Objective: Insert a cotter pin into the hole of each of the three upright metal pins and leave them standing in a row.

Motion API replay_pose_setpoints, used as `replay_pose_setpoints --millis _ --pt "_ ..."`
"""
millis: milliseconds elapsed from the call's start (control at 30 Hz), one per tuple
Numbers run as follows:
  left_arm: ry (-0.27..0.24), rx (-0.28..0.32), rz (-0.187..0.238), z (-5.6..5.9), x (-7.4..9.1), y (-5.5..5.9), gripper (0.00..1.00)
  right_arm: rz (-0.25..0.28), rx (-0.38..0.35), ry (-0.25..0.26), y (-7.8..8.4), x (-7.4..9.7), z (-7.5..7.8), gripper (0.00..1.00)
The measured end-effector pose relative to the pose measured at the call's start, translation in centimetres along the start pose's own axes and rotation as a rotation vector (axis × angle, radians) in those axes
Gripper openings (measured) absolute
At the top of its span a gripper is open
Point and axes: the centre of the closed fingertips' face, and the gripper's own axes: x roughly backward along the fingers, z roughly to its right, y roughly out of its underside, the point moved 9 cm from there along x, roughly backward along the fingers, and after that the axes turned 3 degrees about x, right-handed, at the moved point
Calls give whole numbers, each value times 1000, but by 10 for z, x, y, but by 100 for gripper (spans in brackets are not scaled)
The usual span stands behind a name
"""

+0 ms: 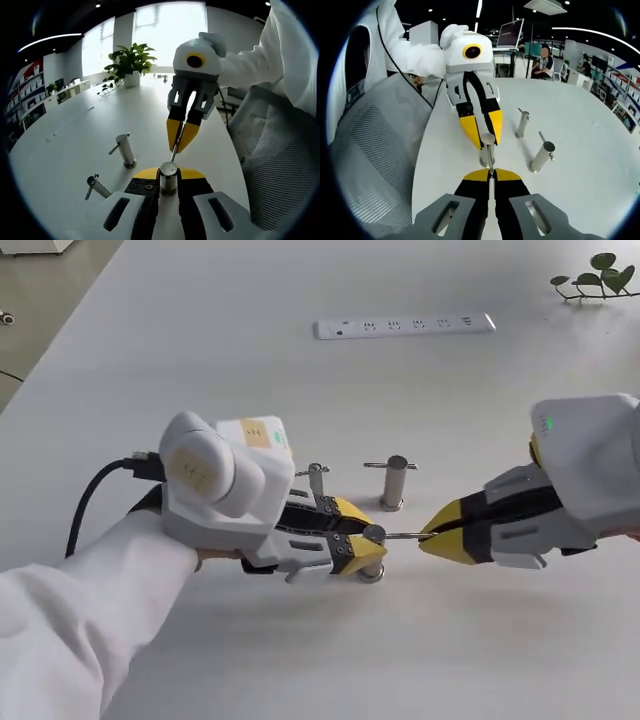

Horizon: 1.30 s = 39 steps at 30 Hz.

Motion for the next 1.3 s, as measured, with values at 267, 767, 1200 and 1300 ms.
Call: replay_pose_setpoints --millis 267,767,1200,1300 --pt "1 -6 -11 -1 -1 0 11 -15 59 -48 -5 -9 4 0" --pt "-5 3 -12 -3 -2 1 11 -32 135 -47 -6 -16 5 10" --pt "-7 9 -12 -1 -2 2 11 -13 76 -2 -1 3 3 2" --pt "-8 12 -13 -1 -2 2 11 -11 61 -6 -3 2 1 0"
